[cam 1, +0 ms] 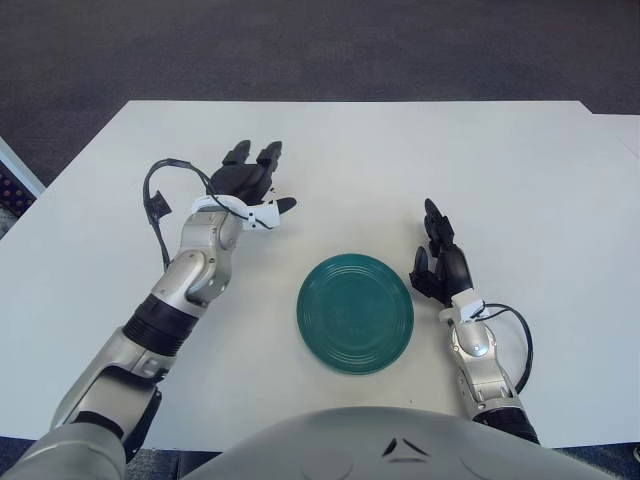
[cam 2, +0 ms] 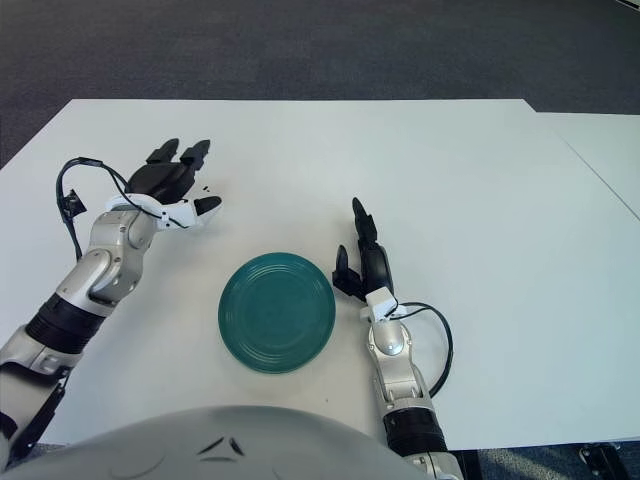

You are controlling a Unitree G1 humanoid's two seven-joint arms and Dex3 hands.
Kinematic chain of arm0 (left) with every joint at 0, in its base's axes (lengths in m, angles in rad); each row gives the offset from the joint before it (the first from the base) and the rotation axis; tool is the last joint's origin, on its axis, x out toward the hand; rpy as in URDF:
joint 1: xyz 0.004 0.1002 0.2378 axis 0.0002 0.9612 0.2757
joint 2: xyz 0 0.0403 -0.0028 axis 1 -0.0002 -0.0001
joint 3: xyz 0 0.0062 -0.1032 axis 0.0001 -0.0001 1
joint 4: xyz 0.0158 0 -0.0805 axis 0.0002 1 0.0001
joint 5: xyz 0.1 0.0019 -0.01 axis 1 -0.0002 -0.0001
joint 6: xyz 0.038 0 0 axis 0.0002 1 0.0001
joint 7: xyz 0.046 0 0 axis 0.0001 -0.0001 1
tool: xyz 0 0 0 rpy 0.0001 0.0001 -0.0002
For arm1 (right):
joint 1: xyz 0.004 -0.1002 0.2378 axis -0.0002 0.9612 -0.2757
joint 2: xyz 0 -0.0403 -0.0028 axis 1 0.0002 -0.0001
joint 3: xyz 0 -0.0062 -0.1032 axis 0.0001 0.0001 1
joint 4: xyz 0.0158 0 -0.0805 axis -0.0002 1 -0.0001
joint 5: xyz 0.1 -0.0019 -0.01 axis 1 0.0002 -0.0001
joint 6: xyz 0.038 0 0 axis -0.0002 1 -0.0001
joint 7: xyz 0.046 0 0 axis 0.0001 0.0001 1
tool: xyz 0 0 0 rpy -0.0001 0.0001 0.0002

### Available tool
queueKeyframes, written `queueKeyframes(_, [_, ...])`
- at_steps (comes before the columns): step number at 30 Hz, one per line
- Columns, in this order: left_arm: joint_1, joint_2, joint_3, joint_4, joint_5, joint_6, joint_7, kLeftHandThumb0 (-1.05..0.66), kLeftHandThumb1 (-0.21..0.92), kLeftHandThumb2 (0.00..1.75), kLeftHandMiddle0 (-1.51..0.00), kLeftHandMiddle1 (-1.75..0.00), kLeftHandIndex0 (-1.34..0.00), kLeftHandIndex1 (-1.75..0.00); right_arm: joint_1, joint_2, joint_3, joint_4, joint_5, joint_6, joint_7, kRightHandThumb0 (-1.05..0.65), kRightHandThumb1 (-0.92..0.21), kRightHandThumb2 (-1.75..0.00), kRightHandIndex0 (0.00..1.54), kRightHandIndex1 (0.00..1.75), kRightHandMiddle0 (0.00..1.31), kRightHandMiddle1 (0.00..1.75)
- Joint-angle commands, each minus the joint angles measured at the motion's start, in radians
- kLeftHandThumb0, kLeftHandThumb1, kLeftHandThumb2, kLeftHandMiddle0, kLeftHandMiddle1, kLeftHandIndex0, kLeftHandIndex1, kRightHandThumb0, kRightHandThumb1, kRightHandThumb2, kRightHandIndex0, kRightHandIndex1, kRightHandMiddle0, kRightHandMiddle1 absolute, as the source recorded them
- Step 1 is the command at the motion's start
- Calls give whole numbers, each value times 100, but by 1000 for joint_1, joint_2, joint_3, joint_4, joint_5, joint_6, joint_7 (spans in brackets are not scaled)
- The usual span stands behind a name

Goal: Put the charger into the plate.

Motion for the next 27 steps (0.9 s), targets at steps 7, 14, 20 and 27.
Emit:
queueKeyframes(7, [-25, 141, 23, 169, -112, -350, -36, -105, 92, 42, 0, 0, -3, -46, 15, -38, 6, 128, -7, -44, 16, -93, -92, -102, 0, 0, 0, 8])
queueKeyframes(14, [-41, 148, 25, 230, -100, -427, -14, -105, 92, 42, 0, 0, 0, -52, 1, -55, 5, 165, 7, -108, 41, -91, -92, -103, 0, 0, 0, 7])
queueKeyframes(20, [-45, 147, 32, 255, -81, -455, 13, -105, 92, 42, 0, 0, 0, -52, -4, -74, 5, 181, 20, -127, 76, -91, -92, -104, 0, 0, 1, 8])
queueKeyframes(27, [-41, 137, 48, 266, -64, -456, 55, -105, 92, 40, 0, 0, 0, -56, -7, -84, -1, 161, 42, -106, 110, -92, -92, -106, 1, 1, 2, 10])
